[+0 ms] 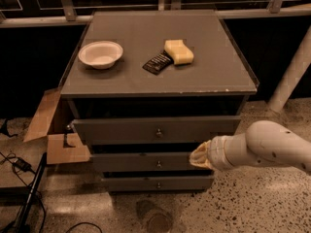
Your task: Close top drawer
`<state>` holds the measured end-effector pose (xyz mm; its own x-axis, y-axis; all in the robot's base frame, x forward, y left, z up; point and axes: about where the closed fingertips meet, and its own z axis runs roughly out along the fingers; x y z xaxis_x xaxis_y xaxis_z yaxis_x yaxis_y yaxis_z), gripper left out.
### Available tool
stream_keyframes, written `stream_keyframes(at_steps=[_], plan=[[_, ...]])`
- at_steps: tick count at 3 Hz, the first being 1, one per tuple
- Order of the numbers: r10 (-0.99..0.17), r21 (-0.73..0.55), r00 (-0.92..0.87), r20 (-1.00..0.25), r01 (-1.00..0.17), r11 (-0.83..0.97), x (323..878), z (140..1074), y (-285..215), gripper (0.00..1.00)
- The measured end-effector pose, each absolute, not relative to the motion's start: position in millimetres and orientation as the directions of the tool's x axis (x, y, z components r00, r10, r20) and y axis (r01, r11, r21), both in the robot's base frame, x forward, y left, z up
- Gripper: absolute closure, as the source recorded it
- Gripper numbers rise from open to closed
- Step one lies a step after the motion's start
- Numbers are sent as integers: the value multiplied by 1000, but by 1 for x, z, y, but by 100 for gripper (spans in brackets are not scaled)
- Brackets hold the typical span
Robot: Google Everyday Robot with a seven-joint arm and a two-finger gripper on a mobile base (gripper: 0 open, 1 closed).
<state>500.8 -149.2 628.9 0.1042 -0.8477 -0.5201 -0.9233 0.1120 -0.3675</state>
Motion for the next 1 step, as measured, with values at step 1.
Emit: stream_keyframes(at_steps=[1], plan=[[-842, -323, 111, -528, -943, 79, 486, 626, -144, 81]])
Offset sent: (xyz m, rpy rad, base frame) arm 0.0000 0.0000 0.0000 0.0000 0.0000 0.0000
